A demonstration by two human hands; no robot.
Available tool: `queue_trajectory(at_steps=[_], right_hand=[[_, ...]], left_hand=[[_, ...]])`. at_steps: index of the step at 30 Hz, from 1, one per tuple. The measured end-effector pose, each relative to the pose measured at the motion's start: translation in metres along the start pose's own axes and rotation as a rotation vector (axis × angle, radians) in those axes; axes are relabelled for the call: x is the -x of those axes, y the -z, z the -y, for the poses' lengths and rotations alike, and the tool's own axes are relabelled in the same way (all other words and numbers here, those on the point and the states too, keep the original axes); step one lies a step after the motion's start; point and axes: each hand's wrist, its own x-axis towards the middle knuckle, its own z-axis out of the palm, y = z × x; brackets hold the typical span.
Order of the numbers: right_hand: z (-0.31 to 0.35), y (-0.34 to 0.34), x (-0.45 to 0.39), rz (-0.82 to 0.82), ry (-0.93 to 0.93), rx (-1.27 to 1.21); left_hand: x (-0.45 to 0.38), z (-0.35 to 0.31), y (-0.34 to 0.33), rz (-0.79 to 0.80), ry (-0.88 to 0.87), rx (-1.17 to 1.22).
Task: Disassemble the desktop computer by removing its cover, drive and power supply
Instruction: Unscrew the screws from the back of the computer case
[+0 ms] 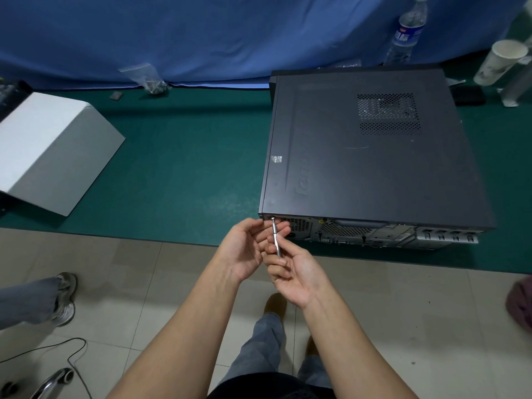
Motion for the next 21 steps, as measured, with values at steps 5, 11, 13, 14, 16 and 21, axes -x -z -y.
queue_trajectory(at_steps=[5,11,13,14,16,21], right_hand=[[0.0007,-0.0004,-0.0006,0.008,0.0,-0.008],[0.0018,0.0028,0.0004,0.004,-0.01,0.0],[0.0013,0.0019,0.001,-0.017,-0.008,0.009],[0.001,0.0011,0.0009,-0.024,-0.008,0.007],[0.001,-0.0012,0.0008,-0.016,-0.012,-0.004],[0.002,-0.0021,0.0006,0.016,-0.014,-0.006]], left_hand=[[-0.0011,0.001,-0.0007,-0.007,-0.006,-0.02],[0.0,0.0012,-0.0019,-0.003,-0.017,-0.032],[0.0005,0.0009,-0.0021,-0.009,-0.016,-0.026],[0.0005,0.0009,-0.0023,-0.011,-0.019,-0.028],[0.0005,0.0011,-0.0024,-0.014,-0.029,-0.031],[0.0009,0.0019,-0.0024,-0.011,-0.042,-0.048]])
